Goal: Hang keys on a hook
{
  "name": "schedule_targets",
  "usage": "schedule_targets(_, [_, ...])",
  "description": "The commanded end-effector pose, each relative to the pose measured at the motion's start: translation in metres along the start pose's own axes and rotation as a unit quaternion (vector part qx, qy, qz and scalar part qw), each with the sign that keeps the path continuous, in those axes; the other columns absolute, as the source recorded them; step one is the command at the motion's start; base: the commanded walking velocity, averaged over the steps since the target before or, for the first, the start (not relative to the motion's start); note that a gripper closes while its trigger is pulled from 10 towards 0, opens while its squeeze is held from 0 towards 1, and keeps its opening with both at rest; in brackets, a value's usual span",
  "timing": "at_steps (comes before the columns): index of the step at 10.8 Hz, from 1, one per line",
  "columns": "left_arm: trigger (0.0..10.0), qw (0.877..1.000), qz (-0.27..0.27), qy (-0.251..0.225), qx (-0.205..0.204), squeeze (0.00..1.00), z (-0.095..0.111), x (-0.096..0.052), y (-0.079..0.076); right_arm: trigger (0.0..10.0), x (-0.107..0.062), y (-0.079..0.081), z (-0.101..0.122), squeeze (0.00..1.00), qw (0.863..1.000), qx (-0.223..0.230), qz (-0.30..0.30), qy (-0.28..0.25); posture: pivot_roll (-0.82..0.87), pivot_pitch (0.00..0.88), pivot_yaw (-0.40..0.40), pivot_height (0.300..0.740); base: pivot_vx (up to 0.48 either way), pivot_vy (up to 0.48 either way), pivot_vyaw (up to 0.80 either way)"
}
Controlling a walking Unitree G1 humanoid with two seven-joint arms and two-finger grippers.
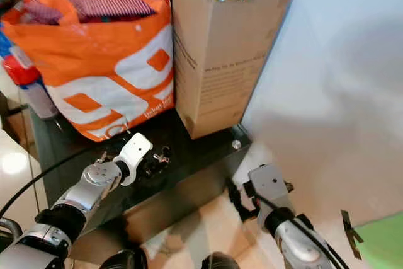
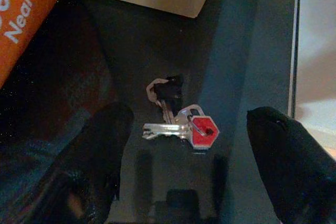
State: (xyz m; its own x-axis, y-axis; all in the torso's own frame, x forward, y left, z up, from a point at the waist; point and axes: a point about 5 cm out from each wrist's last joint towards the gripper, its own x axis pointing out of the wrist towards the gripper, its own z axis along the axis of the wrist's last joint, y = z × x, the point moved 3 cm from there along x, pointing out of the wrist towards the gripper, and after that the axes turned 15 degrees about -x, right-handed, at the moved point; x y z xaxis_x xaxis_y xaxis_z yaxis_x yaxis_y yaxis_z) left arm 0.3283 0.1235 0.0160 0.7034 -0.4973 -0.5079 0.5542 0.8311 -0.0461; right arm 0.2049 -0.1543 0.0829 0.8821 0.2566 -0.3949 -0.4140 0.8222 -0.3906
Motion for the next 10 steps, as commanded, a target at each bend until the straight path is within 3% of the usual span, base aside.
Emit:
schedule_targets(1, [10.0,1.0,-0.005,-0.007,0.004,0.0,0.007,0.001,0.0,10.0,-0.003,0.001,0.001,0.0,1.0,-0.003,0.004,0.003,-0.24,0.189,-0.052,0.732,0.0,0.0,0.0])
schedule_targets(3, [10.0,1.0,-0.005,-0.007,0.003,0.0,0.011,0.003,0.002,10.0,-0.009,0.008,-0.001,0.0,1.0,0.005,0.029,0.0,-0.24,0.187,-0.04,0.732,0.0,0.0,0.0])
schedule_targets(7, [10.0,0.997,-0.072,-0.011,0.002,0.0,0.02,0.01,-0.02,10.0,-0.012,0.014,-0.003,0.0,0.999,0.009,0.053,0.002,-0.24,0.194,-0.022,0.732,0.0,0.0,0.0])
schedule_targets(10, [10.0,0.997,-0.059,0.035,0.016,0.0,0.012,0.007,-0.009,10.0,-0.012,0.028,-0.003,0.0,0.998,0.025,0.062,0.003,-0.21,0.205,0.049,0.732,0.0,0.0,0.0])
